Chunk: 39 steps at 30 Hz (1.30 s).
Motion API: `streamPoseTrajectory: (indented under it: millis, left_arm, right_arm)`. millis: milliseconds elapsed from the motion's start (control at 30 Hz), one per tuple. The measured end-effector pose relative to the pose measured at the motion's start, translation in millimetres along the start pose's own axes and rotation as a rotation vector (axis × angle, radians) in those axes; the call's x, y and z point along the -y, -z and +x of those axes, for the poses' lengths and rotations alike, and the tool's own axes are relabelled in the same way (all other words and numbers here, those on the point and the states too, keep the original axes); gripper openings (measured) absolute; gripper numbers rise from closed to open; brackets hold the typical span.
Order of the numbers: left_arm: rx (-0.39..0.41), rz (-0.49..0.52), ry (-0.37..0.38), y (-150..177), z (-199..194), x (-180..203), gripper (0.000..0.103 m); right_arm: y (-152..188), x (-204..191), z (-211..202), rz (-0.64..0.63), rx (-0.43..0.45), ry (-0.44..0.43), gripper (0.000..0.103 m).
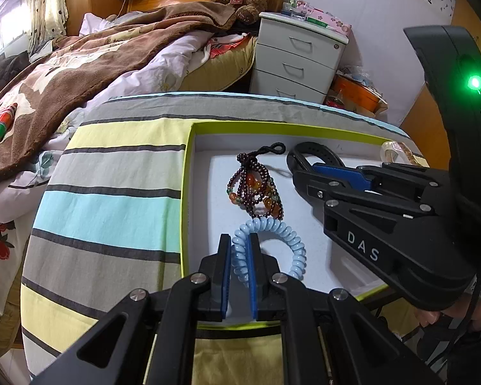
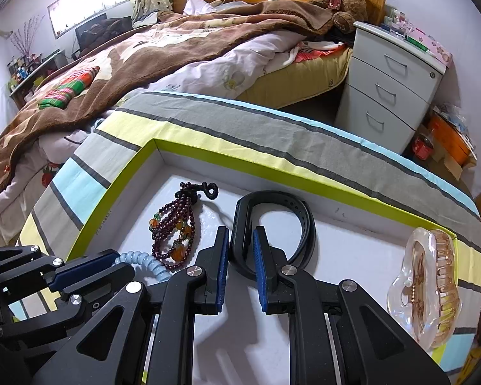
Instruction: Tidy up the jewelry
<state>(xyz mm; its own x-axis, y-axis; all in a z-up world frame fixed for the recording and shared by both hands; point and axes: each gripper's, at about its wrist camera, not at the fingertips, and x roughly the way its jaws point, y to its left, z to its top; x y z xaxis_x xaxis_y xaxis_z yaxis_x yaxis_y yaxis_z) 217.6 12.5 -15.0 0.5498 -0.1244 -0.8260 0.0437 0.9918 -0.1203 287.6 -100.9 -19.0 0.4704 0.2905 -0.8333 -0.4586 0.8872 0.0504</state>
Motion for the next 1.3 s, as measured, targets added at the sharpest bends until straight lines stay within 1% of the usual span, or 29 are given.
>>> streamPoseTrajectory:
  millis: [300,367,400,433,467,533,600,700,800,1067,1133,1300]
  left_arm:
    - [-0.003,0.001,-0.006,2,-1,0,0.011]
    - [-0.003,0.001,-0.007,2,-1,0,0.011]
    - [-0.005,-0.001,-0.006,2,-1,0,0.011]
    - [-0.006,-0.002,-0.007,1,-1,0,0.013]
    - [-0.007,-0.002,-0.007,1,-2,0,0.015]
    - [0.0,-0.006,-0.005,2,-5,0,0.026]
    - [0.003,-0.007,0.008,1,-8,1,0.03]
    - [0.01,-0.007,0.011,2,-14,3,0.033]
    - [0.019,-0.005,0.006,4,-21,5,0.043]
    - [0.049,-0.026,0.025,11,-45,2,0.048]
    - [0.058,-0.039,0.034,15,-52,-1,0.054]
    - [0.062,-0.049,0.067,26,-63,-7,0.058]
  right_arm:
    - [-1,0,-4,0.011,0.014,0.0,0.016]
    - [0,0,-8,0.015,0.026,0.009,0.019]
    - [0,0,-10,0.017,0.031,0.011,0.023]
    - [0,1,-12,0.019,0.033,0.01,0.025]
    - [0,1,-14,0.024,0.034,0.004,0.025]
    - [1,1,-19,0.029,0.042,0.003,0.026]
    - [3,2,-25,0.035,0.054,0.009,0.027]
    - [5,4,-34,0.052,0.07,0.007,0.036]
    - [8,5,-45,0.065,0.09,0.006,0.036]
    - [22,2,-76,0.075,0.145,-0.003,0.036]
    - [28,2,-84,0.081,0.161,-0.014,0.036]
    - [50,0,-108,0.086,0.2,-0.039,0.036]
